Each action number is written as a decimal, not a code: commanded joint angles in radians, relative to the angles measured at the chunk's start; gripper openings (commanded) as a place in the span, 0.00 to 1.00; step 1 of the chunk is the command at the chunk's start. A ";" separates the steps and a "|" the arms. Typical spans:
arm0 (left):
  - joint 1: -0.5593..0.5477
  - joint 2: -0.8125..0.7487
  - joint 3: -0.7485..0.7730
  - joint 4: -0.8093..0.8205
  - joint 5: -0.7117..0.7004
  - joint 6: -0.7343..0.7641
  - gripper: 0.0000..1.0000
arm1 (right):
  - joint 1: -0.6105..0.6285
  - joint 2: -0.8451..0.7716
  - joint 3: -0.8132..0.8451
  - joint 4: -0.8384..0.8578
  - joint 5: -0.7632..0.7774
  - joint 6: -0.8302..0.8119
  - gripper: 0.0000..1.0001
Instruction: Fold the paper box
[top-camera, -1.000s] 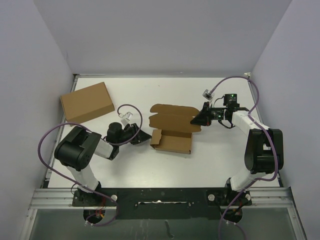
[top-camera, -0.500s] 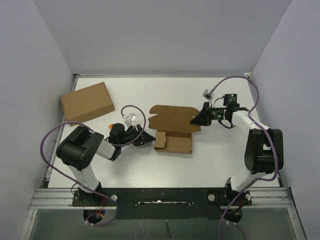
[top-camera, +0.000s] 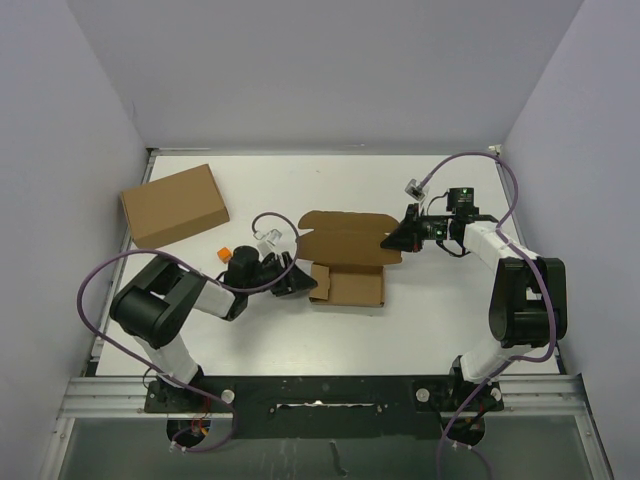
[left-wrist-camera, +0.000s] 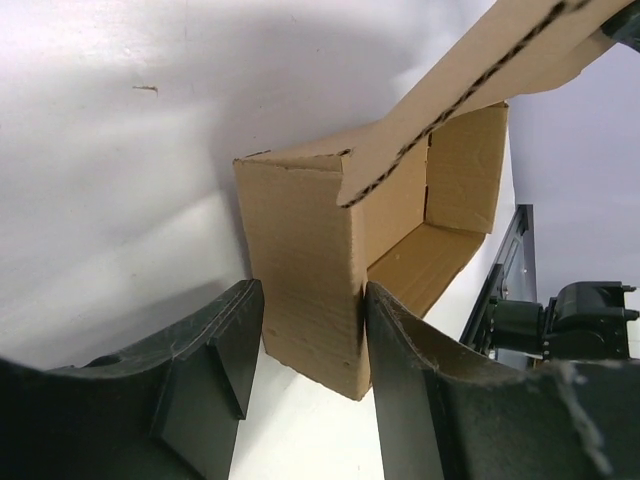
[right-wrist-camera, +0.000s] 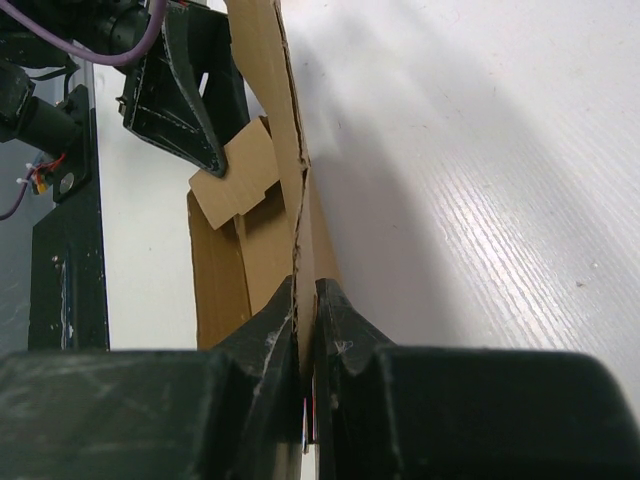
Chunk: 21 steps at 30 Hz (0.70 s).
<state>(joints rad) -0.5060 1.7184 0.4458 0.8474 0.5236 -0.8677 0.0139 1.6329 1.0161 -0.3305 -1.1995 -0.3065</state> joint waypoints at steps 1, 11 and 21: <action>-0.009 -0.068 0.030 0.013 -0.019 0.008 0.44 | 0.003 0.005 0.018 0.018 -0.035 -0.008 0.00; -0.041 -0.132 0.076 -0.162 -0.115 0.041 0.46 | 0.005 0.007 0.018 0.019 -0.035 -0.011 0.00; -0.175 -0.186 0.276 -0.686 -0.422 0.161 0.45 | 0.010 0.005 0.018 0.019 -0.032 -0.012 0.00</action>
<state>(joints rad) -0.6323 1.5986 0.6258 0.3737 0.2596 -0.7765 0.0147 1.6329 1.0161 -0.3302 -1.1984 -0.3069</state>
